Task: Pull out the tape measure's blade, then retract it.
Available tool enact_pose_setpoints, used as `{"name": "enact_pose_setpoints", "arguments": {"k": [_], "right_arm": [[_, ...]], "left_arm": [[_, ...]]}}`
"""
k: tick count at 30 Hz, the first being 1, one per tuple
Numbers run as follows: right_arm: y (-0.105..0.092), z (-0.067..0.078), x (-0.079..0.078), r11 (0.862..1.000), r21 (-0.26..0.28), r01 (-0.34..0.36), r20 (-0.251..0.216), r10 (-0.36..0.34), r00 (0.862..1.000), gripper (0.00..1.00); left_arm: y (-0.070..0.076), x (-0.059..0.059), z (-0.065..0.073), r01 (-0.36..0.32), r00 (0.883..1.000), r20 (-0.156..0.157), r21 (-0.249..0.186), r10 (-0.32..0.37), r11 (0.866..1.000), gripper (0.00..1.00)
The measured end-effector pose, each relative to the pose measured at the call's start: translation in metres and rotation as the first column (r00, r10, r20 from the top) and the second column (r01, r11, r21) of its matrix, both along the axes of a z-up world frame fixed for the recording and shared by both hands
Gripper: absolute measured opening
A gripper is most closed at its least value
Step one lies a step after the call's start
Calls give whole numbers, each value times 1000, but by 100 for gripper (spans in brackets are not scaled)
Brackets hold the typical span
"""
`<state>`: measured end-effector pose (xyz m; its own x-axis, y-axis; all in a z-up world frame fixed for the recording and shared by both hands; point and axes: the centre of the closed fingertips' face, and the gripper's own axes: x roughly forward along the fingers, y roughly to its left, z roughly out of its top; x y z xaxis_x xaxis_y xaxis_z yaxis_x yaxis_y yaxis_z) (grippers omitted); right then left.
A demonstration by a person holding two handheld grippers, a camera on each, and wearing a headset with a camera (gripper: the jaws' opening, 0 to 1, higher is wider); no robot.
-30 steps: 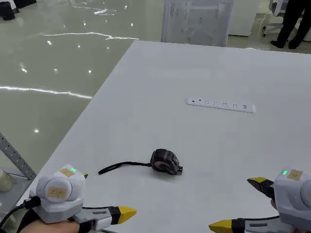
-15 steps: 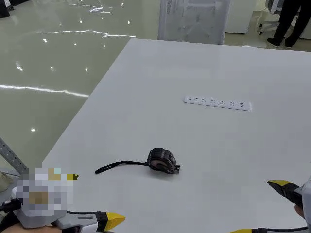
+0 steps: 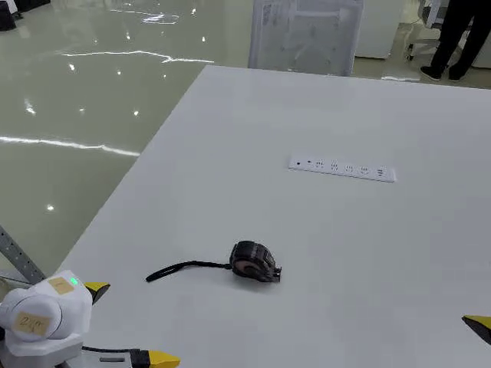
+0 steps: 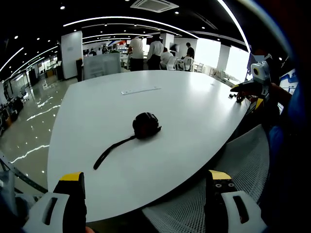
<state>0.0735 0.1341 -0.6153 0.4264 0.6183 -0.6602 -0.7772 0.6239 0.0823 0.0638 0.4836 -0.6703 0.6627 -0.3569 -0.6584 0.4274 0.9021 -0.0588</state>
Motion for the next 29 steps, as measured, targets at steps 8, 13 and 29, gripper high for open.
{"name": "enact_pose_setpoints", "arguments": {"k": [8, 13, 29], "right_arm": [[-6, 4, 3, 1000, -18, 14, 14, -14, 1000, 100], [-9, 7, 3, 999, -24, 24, 16, -23, 1000, 100], [-16, 7, 6, 999, -32, 40, 11, -40, 999, 100]], "left_arm": [[1, 2, 4, 25, 1000, 3, -1, -25, 1000, 100], [5, 5, 9, 36, 999, 4, 3, -36, 999, 100], [8, 7, 7, 56, 998, -9, 14, -56, 998, 100]]}}
